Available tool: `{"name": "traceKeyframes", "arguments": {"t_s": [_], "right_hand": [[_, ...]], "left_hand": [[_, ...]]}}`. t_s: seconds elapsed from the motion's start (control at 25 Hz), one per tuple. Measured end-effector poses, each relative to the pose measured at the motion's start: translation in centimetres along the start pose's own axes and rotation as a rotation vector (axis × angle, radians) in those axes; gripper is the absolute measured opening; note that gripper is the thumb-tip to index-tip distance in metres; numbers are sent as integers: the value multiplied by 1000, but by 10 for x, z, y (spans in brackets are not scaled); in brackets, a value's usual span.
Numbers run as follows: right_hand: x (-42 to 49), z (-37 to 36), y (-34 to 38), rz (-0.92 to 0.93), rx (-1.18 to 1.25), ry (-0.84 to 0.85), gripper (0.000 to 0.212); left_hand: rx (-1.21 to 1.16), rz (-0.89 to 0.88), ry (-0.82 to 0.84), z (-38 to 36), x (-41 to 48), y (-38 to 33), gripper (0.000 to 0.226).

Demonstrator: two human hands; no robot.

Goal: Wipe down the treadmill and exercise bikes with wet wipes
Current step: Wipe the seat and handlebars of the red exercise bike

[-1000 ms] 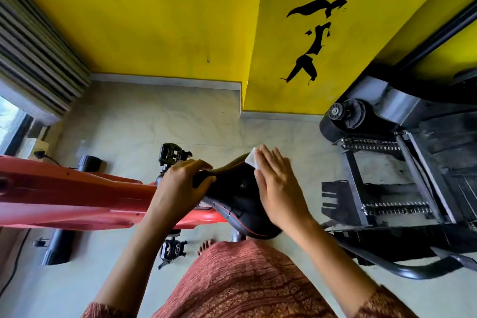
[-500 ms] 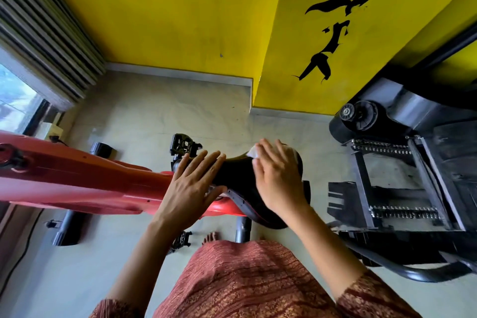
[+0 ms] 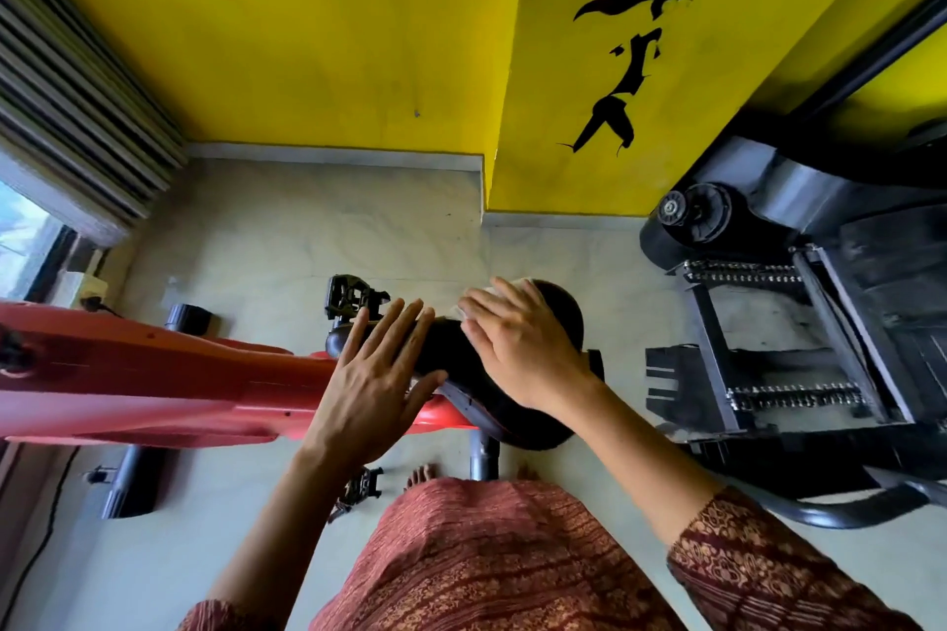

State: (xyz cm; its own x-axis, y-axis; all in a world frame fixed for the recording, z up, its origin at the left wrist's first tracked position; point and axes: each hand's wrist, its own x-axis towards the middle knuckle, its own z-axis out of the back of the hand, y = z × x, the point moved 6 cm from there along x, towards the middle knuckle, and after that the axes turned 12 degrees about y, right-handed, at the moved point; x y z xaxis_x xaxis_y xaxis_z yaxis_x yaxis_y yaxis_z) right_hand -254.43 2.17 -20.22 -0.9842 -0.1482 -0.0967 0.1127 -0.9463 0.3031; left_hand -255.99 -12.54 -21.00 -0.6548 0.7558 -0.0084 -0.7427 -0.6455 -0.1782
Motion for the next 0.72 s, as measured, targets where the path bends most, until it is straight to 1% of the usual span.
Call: {"name": "traceKeyframes", "arguments": {"t_s": [0.04,0.08,0.12,0.16,0.24,0.32,0.4,0.44,0.56,0.64,0.72], "right_hand": [[6,3,-6,1,24,16,49],[10,10,-18,-55,62,10,48],[10,16,-33,-158,127,13,45],[5,19,-50,-279,229,19,40],[-17,18,-75,-507,538,34,37],[-51,16,-75,-640,751,-73,39],[-89,13,-52,-642,787,-202,38],[-105,9,-38,-621,802,-227,37],[-119,-4,-29,-549,769,-223,39],[-101,-8,-44,-580,760,-207,40],[-95,-9,-44,-608,735,-244,41]], "left_hand": [[12,-10,-3,0,2,-3,63],[24,-22,-10,0,4,-5,62],[32,-41,-17,0,6,-9,61],[36,-70,-24,0,9,-15,59],[35,-129,-34,-2,16,-28,58],[30,-165,-34,-5,22,-39,58],[15,-168,-33,-7,23,-43,58],[8,-164,-38,-6,22,-43,58],[-4,-159,-57,-6,22,-43,57],[0,-159,-65,-7,23,-42,57],[1,-159,-70,-8,22,-42,58]]}}
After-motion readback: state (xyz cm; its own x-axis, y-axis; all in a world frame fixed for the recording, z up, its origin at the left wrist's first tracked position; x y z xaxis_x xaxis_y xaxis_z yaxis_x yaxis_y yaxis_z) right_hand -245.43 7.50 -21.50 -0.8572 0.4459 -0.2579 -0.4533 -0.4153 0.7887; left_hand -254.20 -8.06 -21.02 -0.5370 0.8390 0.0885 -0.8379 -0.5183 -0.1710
